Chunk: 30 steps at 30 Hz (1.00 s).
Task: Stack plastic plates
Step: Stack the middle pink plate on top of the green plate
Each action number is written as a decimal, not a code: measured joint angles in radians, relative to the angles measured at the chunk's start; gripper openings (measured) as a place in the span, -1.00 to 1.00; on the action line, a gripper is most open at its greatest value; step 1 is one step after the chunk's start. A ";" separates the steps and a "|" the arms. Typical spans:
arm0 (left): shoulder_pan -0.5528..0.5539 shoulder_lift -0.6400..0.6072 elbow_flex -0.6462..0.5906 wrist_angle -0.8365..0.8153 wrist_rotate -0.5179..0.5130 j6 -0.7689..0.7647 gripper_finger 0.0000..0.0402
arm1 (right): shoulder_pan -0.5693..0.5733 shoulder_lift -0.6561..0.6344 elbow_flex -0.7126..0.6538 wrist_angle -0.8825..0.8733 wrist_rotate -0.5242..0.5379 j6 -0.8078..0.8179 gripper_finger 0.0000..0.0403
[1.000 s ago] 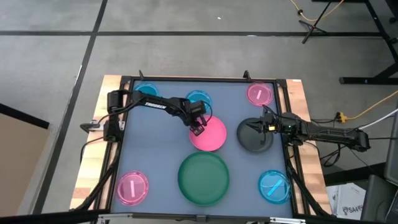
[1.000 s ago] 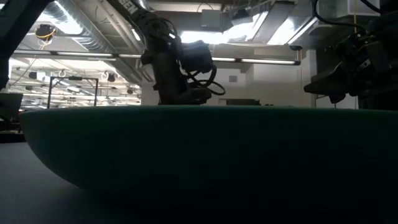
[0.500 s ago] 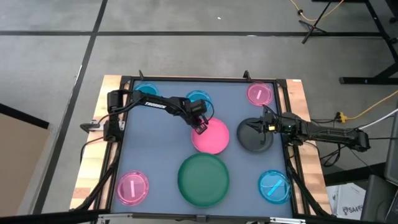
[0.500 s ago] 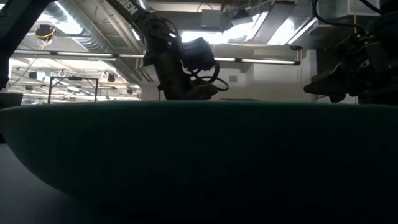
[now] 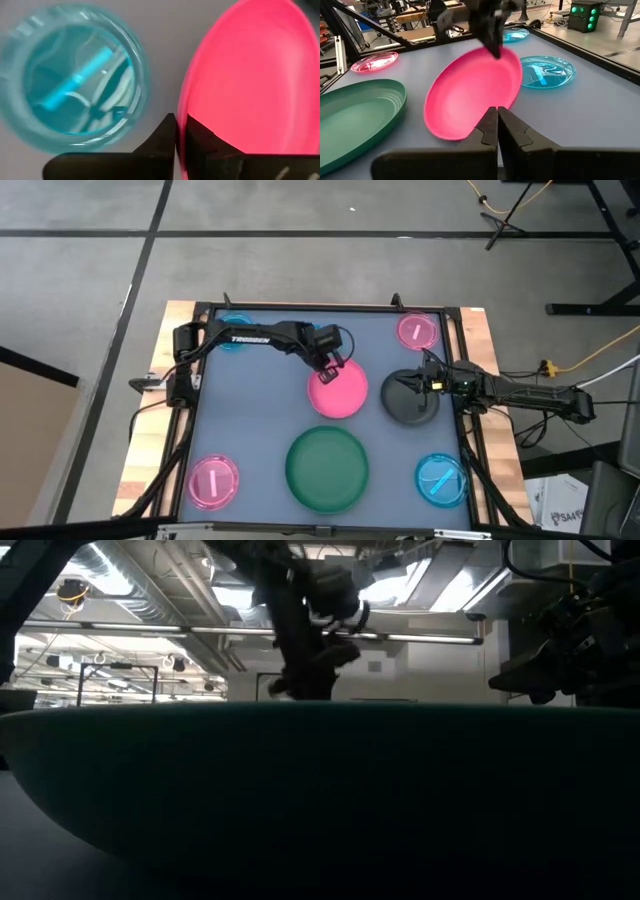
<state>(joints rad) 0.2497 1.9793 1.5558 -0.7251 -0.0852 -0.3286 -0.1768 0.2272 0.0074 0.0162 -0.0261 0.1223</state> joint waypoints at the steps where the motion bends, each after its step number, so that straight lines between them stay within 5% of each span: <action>1: -0.001 0.000 0.033 -0.035 -0.008 0.010 -0.95 | 0.000 0.000 0.000 0.000 0.000 0.000 -1.00; 13: -0.123 0.000 0.319 -0.353 0.007 0.027 -0.95 | 0.000 0.000 0.000 0.000 0.000 0.001 -1.00; 22: -0.334 0.000 0.311 -0.349 0.046 -0.010 -0.95 | 0.000 0.000 0.000 0.000 0.000 0.002 -1.00; 30: -0.453 -0.001 0.105 -0.073 0.086 -0.048 -0.95 | 0.000 0.000 0.000 0.000 0.000 0.001 -1.00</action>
<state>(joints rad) -0.2032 1.9785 1.6612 -0.7986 0.0004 -0.3767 -0.1772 0.2272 0.0074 0.0158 -0.0261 0.1230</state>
